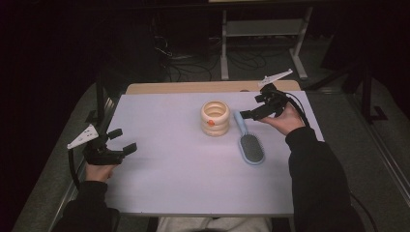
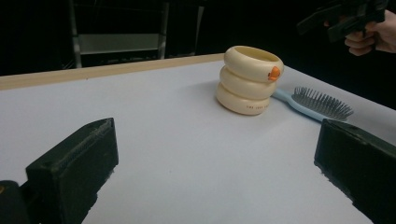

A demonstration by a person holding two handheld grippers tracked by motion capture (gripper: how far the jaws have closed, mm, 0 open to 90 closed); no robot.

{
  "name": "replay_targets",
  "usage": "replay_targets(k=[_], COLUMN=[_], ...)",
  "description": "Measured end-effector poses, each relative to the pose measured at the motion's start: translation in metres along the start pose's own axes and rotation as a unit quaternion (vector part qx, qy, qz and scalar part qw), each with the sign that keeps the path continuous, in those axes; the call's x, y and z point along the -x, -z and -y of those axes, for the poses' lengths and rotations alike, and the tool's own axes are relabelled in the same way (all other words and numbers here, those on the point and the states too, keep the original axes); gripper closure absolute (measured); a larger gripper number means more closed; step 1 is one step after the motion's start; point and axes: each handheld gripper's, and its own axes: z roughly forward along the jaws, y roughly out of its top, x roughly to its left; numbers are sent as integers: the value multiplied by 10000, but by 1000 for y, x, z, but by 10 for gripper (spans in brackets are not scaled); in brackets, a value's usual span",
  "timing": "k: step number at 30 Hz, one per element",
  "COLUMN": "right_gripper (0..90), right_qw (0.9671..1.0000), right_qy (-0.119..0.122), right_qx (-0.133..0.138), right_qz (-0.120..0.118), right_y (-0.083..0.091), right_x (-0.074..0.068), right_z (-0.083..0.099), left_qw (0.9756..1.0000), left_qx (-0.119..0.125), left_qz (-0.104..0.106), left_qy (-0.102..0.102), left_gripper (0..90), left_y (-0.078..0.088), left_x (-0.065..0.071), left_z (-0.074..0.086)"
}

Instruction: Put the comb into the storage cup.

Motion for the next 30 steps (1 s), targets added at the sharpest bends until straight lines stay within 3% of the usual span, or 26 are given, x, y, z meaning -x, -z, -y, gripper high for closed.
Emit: replay_targets(k=[13,24,30], right_gripper=[0,137,270], right_qw=[9997,9991,9984], right_qy=[-148,-242,-319], right_qx=[-205,-347,-459], right_qz=[40,-14,-37], right_y=[-24,-36,-41], right_x=[13,21,26], right_z=[0,2,2], left_qw=[10000,10000,10000], left_qx=[-4,-16,-14], left_qz=[-1,10,8], left_qy=[-4,-10,-15], left_gripper=[0,0,0], left_y=[0,0,0], left_x=[0,0,0], left_z=[0,0,0])
